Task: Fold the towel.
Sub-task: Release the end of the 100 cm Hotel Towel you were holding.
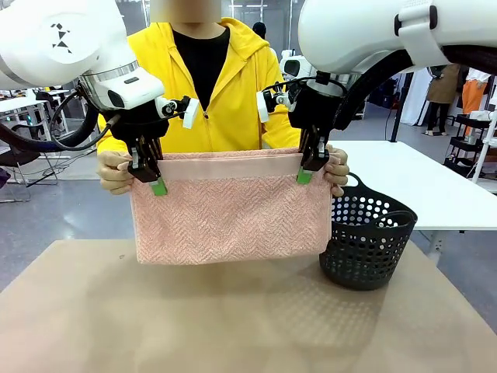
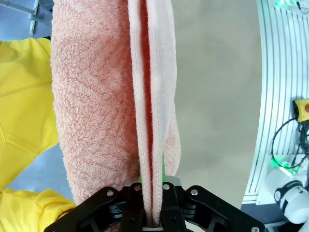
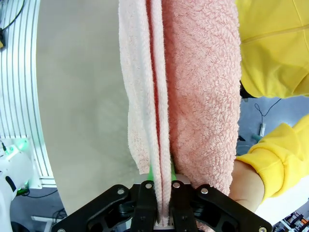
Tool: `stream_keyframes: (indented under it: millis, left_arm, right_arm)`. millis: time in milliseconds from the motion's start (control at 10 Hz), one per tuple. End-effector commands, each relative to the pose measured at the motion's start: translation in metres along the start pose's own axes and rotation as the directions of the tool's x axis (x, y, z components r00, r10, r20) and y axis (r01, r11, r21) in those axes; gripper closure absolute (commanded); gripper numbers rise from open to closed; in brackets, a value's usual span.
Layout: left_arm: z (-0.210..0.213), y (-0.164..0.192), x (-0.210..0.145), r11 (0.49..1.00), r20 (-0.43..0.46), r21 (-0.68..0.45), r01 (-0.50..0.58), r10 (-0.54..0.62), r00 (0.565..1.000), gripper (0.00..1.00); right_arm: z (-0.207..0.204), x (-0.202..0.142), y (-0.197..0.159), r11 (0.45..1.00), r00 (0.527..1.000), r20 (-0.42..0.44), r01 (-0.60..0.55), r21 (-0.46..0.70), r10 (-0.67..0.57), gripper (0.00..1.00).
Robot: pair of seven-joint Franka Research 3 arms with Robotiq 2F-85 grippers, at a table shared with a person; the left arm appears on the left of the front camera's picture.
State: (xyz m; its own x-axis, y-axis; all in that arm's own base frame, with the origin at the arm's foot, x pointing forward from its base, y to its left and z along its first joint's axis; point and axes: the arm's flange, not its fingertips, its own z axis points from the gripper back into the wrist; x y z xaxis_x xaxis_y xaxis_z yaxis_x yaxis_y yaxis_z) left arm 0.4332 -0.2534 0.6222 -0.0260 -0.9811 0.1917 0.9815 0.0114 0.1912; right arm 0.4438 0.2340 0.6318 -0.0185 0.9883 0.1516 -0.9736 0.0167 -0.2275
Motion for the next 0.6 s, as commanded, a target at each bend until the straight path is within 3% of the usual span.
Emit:
stream_keyframes:
  millis: [0,400,500]
  left_arm:
    - [0.0013,0.0003,-0.0005,1.0,0.003,0.004,-0.012,0.012,1.0,1.0]
    - [0.0013,0.0003,-0.0005,1.0,0.003,0.004,-0.012,0.012,1.0,1.0]
    - [0.0,0.0001,-0.0002,1.0,0.0,0.0,0.0,0.0,1.0,0.59]
  right_arm:
    - [0.0011,-0.0019,-0.0004,1.0,1.0,-0.008,-0.005,-0.006,0.005,1.0]
    - [0.0011,-0.0019,-0.0004,1.0,1.0,-0.008,-0.005,-0.006,0.005,1.0]
    - [0.0,-0.0001,0.0,1.0,1.0,0.0,0.0,0.0,0.0,0.69]
